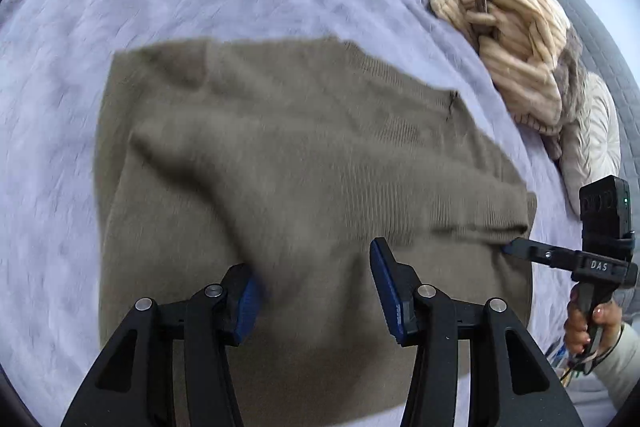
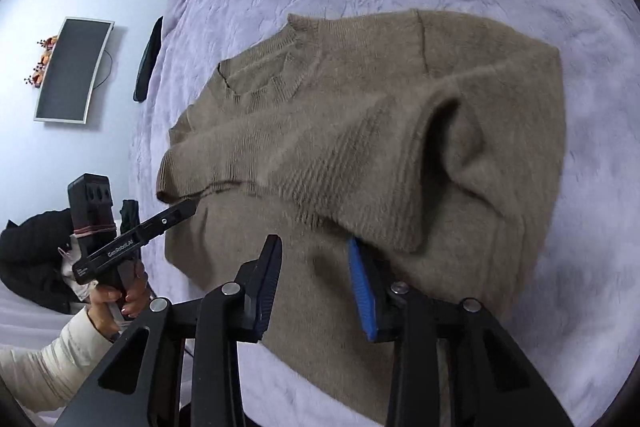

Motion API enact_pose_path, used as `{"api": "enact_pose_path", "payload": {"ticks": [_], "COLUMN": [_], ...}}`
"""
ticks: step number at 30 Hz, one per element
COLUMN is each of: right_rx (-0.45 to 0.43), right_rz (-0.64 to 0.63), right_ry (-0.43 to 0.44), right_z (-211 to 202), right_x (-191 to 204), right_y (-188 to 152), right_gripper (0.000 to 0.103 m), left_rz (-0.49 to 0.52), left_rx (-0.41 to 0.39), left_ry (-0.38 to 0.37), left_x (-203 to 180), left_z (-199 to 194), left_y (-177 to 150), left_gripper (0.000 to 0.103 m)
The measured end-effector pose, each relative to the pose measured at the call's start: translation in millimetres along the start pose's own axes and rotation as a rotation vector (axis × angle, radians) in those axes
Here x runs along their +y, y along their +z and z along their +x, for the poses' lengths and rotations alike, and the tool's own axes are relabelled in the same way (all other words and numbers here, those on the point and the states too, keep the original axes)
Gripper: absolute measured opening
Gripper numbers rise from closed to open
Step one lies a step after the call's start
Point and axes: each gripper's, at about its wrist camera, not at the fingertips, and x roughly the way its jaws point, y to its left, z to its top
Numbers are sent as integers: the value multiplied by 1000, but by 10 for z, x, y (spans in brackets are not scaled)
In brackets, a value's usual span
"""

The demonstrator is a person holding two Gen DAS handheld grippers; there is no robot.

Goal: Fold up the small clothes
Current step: 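Press along the fold and lift both tools away from the sweater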

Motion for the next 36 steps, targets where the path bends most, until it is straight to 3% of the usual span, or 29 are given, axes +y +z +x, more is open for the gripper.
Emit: {"api": "enact_pose_path", "payload": {"ticks": [5, 10, 14, 19, 22, 25, 28, 30, 32, 34, 36], "right_rx": [-135, -263, -334, -326, -235, -144, -163, -191, -204, -191, -173], "right_rz": [-4, 125, 176, 82, 14, -8, 68, 152, 178, 116, 58], "right_ry": [-78, -48, -47, -56, -56, -137, -221, -178, -160, -226, -292], "right_z": [-90, -344, -653, -801, -581, -236, -148, -235, -330, -398, -428], "right_x": [12, -171, -232, -13, 99, 71, -199, -395, -448, -356, -250], "right_y": [451, 747, 769, 585, 507, 561, 651, 653, 623, 589, 547], "right_gripper": [37, 39, 43, 43, 43, 43, 43, 43, 43, 51, 63], "left_rz": [-83, -238, -190, -62, -56, -100, -175, -186, -180, -182, -209], "left_rx": [-91, -187, -234, -180, -111, -108, -123, -133, -144, -138, -119], "left_ry": [44, 23, 53, 96, 143, 194, 173, 166, 221, 263, 243], "left_x": [109, 382, 357, 204, 203, 280, 428, 477, 510, 571, 636], "left_z": [50, -163, -429, -402, -138, 44, 52, -7, -101, -184, -262], "left_y": [427, 672, 678, 509, 498, 553, 600, 597, 574, 529, 440], "left_gripper": [51, 51, 51, 51, 51, 51, 51, 51, 51, 51, 51]}}
